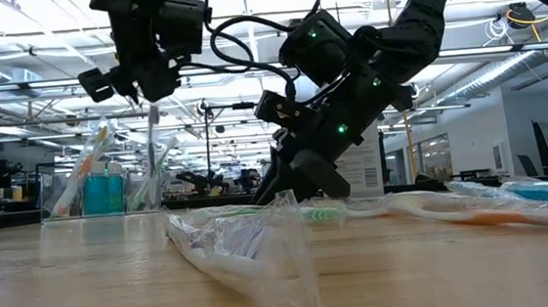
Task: Pick & Place toothbrushing station
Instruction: Put the violet toothbrush into the transparent organizer
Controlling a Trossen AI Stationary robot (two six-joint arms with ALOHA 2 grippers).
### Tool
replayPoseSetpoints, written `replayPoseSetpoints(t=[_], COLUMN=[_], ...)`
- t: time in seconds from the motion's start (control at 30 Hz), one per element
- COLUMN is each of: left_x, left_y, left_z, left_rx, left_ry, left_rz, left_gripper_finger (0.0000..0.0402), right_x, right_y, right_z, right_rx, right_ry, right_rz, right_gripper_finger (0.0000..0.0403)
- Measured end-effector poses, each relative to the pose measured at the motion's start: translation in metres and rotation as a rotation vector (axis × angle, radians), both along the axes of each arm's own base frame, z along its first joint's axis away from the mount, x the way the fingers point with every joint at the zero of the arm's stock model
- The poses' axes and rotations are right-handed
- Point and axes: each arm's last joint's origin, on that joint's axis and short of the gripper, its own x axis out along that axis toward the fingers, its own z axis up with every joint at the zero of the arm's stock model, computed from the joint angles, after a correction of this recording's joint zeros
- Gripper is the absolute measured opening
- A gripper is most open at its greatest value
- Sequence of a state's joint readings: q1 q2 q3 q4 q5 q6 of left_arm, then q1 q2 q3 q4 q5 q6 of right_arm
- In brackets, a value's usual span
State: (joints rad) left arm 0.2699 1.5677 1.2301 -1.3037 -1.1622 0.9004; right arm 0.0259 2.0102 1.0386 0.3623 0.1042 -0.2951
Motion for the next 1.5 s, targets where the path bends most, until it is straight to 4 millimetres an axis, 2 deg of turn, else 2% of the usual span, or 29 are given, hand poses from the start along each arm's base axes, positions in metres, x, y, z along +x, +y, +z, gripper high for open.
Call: replayPoseSetpoints(t=[0.37,0.53,0.63,0.77,0.9,1.03,1.27,1.5], left_x=[-0.03,-0.048,-0.057,-0.064,-0.061,-0.05,-0.021,0.016], left_y=[0.019,0.013,0.001,-0.016,-0.035,-0.055,-0.095,-0.136], left_z=[0.027,0.047,0.056,0.063,0.067,0.069,0.056,0.032], left_rx=[0.07,0.096,-0.013,-0.321,-0.691,-0.937,-1.058,-1.139], left_ry=[-0.178,-0.361,-0.559,-0.862,-1.087,-1.126,-1.009,-0.917], left_rz=[0.143,0.185,0.215,0.296,0.397,0.367,0.191,0.035], left_gripper_finger=[0.0145,0.0145,0.0145,0.0145,0.0145,0.0145,0.0145,0.0145], right_x=[0.001,-0.001,-0.004,-0.012,-0.026,-0.038,-0.05,-0.054], right_y=[0.001,0.001,0.002,0.001,0.001,0.0,0.0,-0.001], right_z=[0.001,0.008,0.021,0.05,0.077,0.103,0.128,0.123], right_rx=[0.019,0.016,0.002,-0.005,-0.006,0.0,-0.002,-0.03], right_ry=[-0.018,-0.014,-0.019,-0.033,-0.018,-0.044,-0.096,-0.02], right_rz=[-0.009,0.0,0.017,0.016,0.014,0.009,0.008,0.028], right_gripper_finger=[0.0121,0.0121,0.0121,0.0121,0.0121,0.0121,0.0121,0.0121])
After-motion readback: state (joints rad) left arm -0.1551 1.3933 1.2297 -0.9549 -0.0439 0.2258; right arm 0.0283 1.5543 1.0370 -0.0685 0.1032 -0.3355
